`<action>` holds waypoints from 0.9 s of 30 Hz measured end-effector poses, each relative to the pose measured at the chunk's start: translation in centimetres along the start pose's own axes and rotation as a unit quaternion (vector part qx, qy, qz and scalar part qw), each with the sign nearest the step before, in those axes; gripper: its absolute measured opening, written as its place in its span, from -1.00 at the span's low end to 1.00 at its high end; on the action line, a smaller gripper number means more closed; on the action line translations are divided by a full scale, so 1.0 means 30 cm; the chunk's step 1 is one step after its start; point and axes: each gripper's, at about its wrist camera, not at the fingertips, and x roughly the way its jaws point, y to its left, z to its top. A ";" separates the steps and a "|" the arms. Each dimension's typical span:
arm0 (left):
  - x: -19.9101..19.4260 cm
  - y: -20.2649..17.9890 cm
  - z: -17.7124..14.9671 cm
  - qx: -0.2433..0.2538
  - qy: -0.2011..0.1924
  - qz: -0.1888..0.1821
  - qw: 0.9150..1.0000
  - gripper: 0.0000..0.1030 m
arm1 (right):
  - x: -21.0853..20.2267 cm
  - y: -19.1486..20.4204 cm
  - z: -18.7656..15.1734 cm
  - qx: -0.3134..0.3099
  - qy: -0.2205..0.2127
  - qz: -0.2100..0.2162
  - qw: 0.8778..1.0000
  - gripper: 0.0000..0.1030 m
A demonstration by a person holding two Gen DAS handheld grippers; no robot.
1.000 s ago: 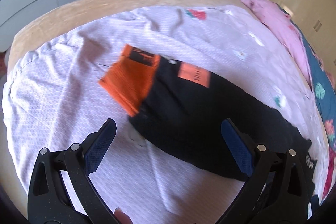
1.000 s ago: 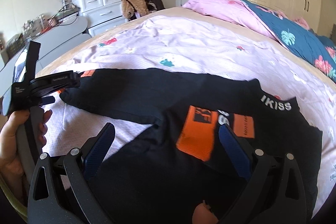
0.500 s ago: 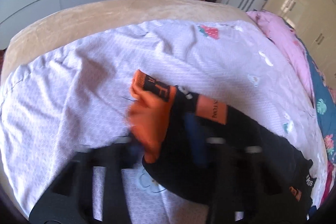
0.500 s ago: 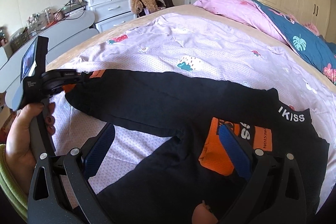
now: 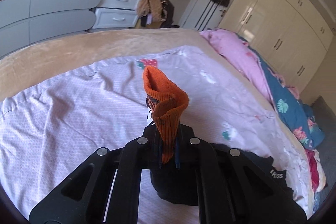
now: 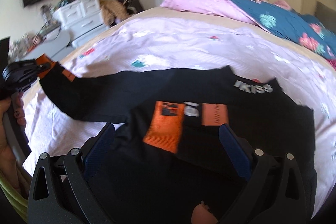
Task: Fold small clothes
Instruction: 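Lift the sleeve with the left tool, fold it across the shirt body, release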
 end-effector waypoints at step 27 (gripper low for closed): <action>-0.199 -0.528 -0.165 0.128 0.013 -0.241 0.962 -0.96 | -0.239 -0.342 -0.136 0.148 -0.047 -0.064 0.986 0.91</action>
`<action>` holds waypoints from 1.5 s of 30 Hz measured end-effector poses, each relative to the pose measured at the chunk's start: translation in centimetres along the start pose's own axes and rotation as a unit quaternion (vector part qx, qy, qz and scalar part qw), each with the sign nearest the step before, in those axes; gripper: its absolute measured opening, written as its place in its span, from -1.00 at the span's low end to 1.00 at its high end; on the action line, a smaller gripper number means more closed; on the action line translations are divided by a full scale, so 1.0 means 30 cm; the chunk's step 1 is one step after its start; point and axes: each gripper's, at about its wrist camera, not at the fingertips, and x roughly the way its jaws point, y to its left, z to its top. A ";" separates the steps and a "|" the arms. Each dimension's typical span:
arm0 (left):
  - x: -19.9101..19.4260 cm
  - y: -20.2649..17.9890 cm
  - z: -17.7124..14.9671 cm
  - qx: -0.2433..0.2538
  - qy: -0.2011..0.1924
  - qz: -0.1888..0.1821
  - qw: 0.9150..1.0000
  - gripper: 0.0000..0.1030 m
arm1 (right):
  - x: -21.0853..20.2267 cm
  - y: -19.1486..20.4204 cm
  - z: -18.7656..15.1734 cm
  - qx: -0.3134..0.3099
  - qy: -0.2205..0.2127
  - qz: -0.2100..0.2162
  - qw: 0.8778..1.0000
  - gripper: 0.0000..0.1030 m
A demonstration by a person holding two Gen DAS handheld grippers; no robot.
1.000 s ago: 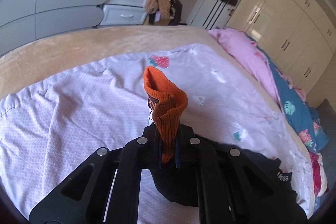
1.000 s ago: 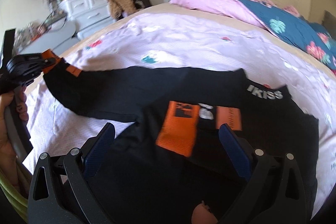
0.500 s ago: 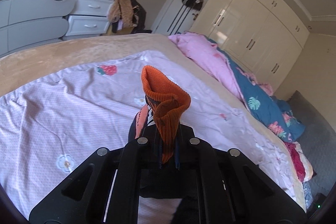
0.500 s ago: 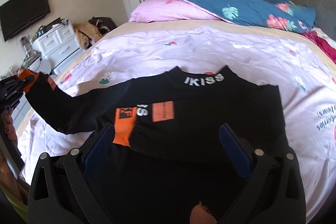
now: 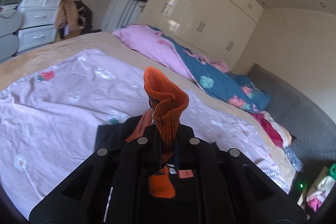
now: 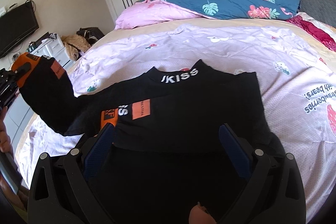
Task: Fold small clothes
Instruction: 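Lift the sleeve with the left tool, fold it across the shirt body, release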
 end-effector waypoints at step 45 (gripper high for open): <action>0.358 -0.167 -0.361 0.077 0.248 -0.143 0.955 0.34 | 0.017 -0.251 -0.112 0.106 0.071 -0.005 0.992 0.91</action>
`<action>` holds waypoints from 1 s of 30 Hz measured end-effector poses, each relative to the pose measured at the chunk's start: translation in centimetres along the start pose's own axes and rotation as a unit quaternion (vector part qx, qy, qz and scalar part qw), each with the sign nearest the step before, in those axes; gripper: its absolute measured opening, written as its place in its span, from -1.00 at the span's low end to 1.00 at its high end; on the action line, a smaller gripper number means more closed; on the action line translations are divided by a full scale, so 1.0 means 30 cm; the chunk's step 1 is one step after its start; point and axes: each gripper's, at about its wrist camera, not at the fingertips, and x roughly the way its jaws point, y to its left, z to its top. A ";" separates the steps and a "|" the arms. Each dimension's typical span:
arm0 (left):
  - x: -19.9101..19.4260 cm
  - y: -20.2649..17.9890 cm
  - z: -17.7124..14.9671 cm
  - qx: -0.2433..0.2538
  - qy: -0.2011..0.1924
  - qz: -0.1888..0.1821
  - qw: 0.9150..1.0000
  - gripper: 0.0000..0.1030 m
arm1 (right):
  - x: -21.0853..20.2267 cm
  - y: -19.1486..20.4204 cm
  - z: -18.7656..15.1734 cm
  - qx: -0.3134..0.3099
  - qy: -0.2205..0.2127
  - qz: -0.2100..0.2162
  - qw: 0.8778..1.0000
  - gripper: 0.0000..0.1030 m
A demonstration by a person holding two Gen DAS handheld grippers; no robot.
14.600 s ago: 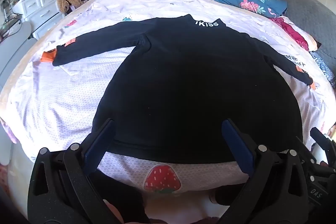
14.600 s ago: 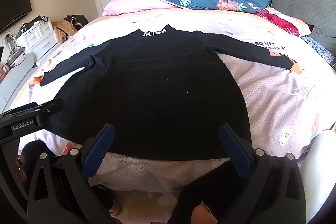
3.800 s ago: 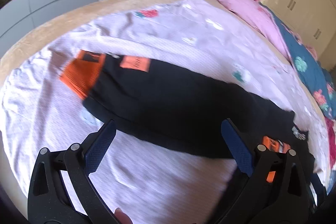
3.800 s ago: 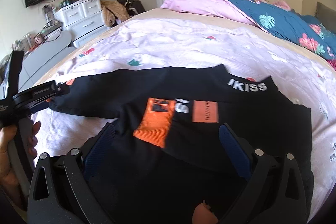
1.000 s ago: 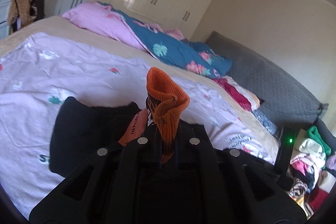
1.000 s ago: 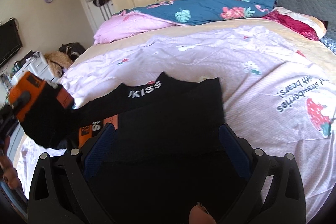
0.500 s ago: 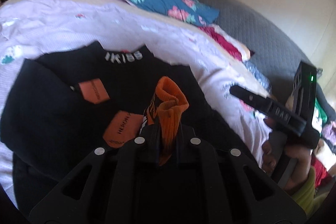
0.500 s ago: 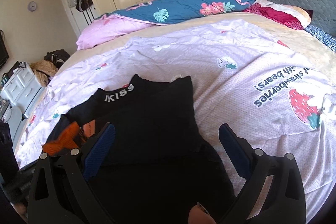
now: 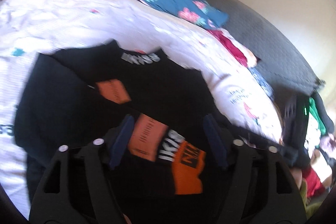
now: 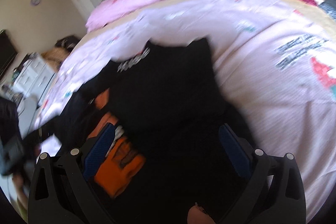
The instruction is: Fold small clothes
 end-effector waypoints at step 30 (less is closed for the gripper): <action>-0.263 0.424 0.089 -0.154 -0.096 0.197 0.964 0.71 | -0.032 0.382 0.147 -0.202 -0.078 0.033 0.976 -0.78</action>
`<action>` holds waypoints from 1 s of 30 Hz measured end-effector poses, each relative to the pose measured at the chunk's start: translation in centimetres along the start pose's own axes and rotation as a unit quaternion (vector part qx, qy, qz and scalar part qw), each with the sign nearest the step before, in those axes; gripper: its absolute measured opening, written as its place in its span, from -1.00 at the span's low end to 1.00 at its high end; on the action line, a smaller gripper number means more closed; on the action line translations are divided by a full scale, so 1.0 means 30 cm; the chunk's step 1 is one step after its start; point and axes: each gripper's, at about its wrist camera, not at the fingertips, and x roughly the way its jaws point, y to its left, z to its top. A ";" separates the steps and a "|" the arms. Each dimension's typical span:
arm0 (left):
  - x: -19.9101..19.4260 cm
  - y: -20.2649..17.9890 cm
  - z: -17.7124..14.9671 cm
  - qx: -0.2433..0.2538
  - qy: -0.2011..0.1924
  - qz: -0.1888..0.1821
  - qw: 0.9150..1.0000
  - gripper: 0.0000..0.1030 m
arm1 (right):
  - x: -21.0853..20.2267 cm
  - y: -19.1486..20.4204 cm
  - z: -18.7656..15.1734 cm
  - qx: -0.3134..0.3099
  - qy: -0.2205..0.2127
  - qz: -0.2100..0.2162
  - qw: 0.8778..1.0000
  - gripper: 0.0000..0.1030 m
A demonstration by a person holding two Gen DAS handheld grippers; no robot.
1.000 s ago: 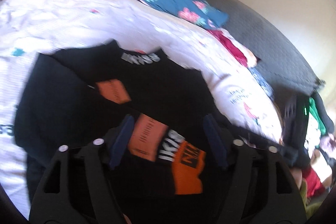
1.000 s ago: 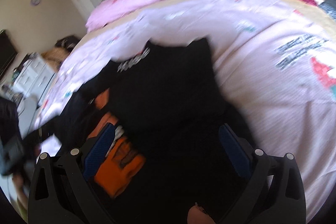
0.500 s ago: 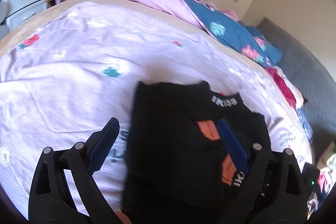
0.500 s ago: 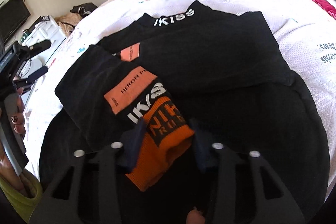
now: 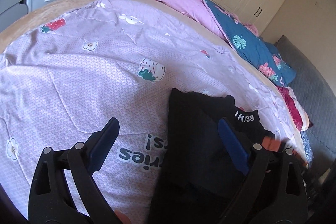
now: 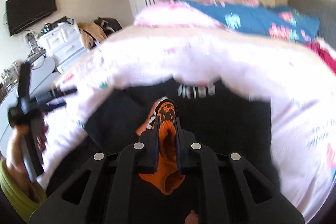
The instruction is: Fold small clothes
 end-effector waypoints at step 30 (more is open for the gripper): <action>0.238 -0.061 -0.122 0.018 0.095 -0.029 0.995 -0.05 | 0.081 -0.222 -0.014 0.045 0.015 -0.066 0.997 -0.78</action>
